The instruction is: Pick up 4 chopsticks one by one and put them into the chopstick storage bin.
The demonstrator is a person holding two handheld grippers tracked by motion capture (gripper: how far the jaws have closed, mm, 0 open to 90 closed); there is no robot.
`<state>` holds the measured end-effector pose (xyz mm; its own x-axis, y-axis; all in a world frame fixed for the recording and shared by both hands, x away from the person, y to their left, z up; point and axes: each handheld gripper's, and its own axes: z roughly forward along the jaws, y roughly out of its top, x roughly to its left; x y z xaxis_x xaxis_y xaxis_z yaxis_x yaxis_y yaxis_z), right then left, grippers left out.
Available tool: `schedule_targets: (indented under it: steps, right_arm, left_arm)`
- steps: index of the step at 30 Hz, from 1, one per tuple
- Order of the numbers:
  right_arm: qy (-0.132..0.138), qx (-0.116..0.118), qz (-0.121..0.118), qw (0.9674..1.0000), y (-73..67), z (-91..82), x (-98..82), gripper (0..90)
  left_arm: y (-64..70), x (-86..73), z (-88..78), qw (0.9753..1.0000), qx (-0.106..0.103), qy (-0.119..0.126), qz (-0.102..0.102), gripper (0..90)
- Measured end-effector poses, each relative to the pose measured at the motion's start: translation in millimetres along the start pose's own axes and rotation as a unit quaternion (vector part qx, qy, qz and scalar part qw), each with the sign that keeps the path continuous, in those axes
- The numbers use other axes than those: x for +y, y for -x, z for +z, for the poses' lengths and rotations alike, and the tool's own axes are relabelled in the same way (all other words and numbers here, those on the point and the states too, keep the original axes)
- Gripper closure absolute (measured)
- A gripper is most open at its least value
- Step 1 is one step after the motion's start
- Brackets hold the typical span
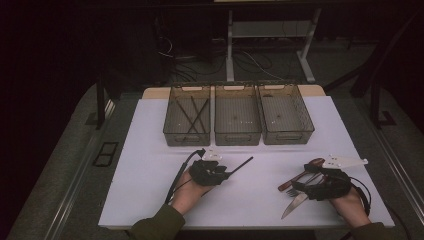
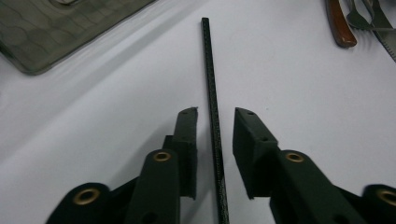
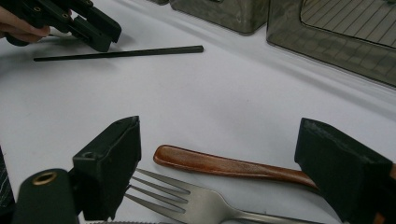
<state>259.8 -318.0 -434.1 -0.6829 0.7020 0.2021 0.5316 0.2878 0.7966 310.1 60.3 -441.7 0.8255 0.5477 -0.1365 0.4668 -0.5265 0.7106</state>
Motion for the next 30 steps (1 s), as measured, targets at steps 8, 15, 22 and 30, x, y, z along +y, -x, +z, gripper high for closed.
schedule_targets:
  steps: [8, 15, 22, 30]
  right_arm:
    - [0.000, 0.001, 0.000, 1.0000, -0.1, -0.1, 0.0, 14.0]
    - [-0.002, 0.001, 0.000, 1.0000, -0.1, 0.5, -0.1, 13.9]
    - [-0.002, 0.001, 0.000, 1.0000, -0.2, 0.7, 0.0, 13.9]
    - [-0.002, 0.001, 0.000, 1.0000, -0.5, 0.3, 0.0, 13.9]
  left_arm:
    - [0.6, -0.8, 3.8, 0.9998, -0.006, -0.018, 0.001, 78.9]
    - [0.7, -1.8, 6.1, 0.9997, -0.004, -0.024, 0.004, 82.1]
    - [1.4, -2.6, 6.1, 0.9997, 0.002, -0.024, 0.003, 84.1]
    - [1.5, -2.4, 5.7, 0.9997, 0.004, -0.023, 0.000, 84.7]
